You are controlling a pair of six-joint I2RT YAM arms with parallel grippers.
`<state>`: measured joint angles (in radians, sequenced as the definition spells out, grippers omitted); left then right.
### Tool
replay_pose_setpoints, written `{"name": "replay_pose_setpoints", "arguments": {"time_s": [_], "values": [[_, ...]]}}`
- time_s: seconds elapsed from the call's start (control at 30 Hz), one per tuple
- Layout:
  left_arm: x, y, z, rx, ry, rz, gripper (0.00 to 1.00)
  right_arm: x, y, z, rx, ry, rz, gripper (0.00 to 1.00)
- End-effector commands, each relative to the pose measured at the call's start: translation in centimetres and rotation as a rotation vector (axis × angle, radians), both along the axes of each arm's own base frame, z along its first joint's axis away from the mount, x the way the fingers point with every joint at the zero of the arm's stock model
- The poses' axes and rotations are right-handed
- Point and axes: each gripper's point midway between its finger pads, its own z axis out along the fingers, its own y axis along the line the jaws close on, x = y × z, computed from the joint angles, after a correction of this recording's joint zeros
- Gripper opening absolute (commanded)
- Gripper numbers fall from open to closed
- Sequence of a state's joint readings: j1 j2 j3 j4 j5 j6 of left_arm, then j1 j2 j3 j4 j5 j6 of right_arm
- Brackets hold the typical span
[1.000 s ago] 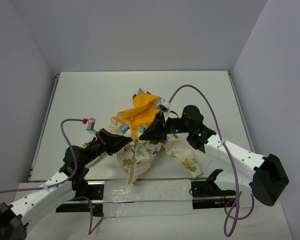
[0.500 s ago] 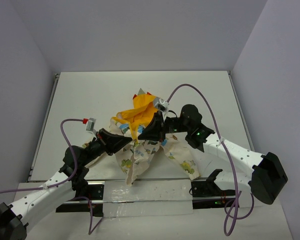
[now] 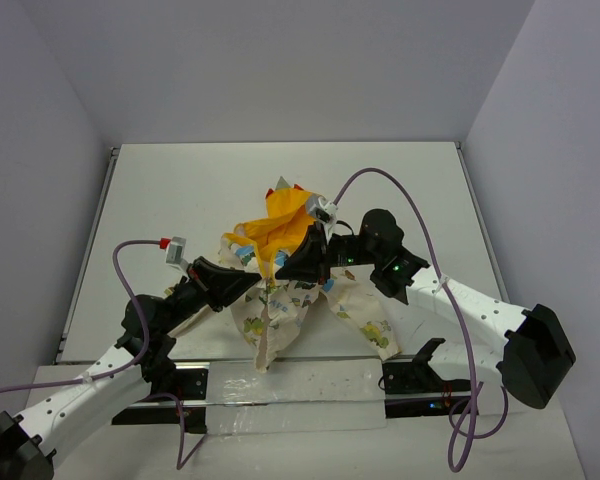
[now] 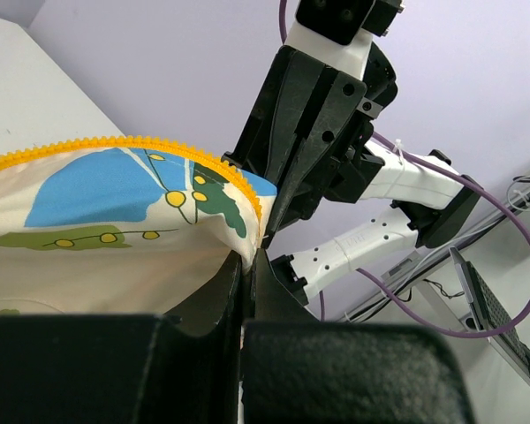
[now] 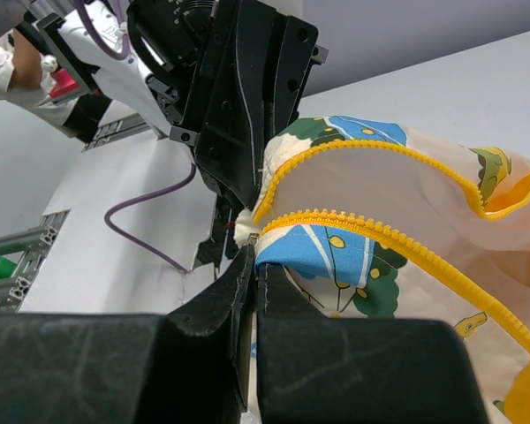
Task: Zip up the jacket
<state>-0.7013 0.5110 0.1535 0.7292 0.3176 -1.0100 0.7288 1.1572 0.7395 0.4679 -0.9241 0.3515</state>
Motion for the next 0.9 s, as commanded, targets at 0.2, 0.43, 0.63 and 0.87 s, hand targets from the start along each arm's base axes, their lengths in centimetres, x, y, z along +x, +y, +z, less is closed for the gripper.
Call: {"name": "replay_pose_setpoints", "arguments": {"time_s": [0.2, 0.43, 0.63, 0.87], "values": [[-0.17, 0.07, 0.91, -0.021, -0.041, 0.001, 0.00, -0.28, 0.22, 3.37, 0.079, -0.087, 0.011, 0.00], [-0.19, -0.01, 0.79, -0.020, -0.039, -0.005, 0.00, -0.21, 0.33, 3.60, 0.082, -0.091, 0.011, 0.00], [-0.28, -0.03, 0.88, -0.021, -0.041, -0.009, 0.00, -0.17, 0.46, 3.74, 0.085, -0.092, 0.013, 0.00], [-0.44, -0.11, 0.87, -0.016, -0.046, -0.019, 0.00, 0.04, 0.53, 3.98, 0.092, -0.096, 0.003, 0.00]]}}
